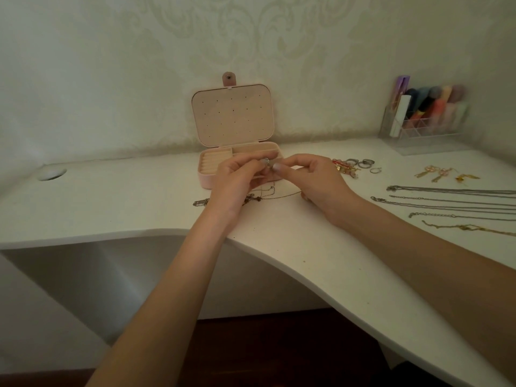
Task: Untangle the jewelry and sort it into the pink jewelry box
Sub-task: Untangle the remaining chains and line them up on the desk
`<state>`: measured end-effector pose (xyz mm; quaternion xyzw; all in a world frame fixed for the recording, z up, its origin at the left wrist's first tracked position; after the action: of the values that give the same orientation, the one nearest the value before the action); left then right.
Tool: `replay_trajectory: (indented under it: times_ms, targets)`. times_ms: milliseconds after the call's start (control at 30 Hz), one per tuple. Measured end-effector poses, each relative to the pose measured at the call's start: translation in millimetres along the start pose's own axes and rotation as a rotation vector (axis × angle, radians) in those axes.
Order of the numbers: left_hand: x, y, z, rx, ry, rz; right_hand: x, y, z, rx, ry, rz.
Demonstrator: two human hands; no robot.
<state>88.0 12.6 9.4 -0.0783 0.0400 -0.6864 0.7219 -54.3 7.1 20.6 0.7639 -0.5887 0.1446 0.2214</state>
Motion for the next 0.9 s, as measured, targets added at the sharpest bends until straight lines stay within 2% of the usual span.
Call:
replay_trajectory:
  times_ms: [167, 567, 900]
  targets:
    - [0.3, 1.7, -0.8, 0.076, -0.013, 0.042, -2.3, 0.1, -4.6, 0.000, -0.007, -0.077]
    - [2.4, 5.5, -1.1, -0.029, -0.017, 0.059, 0.3, -0.5, 0.8, -0.121, 0.033, -0.233]
    - [2.1, 3.5, -1.3, 0.048, -0.009, 0.068, 6.7, 5.0, 15.1, -0.066, -0.057, -0.144]
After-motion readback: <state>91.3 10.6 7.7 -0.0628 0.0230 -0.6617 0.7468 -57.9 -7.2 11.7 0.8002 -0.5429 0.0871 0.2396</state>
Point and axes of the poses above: each hand's wrist, its own x-axis towards the middle knuckle, its own y-axis out of the back of the hand, z = x × y, the point moved 1 cm from there along x, towards the middle knuckle, and after that the axes turned 14 degrees about y, right-handed, at the moved point
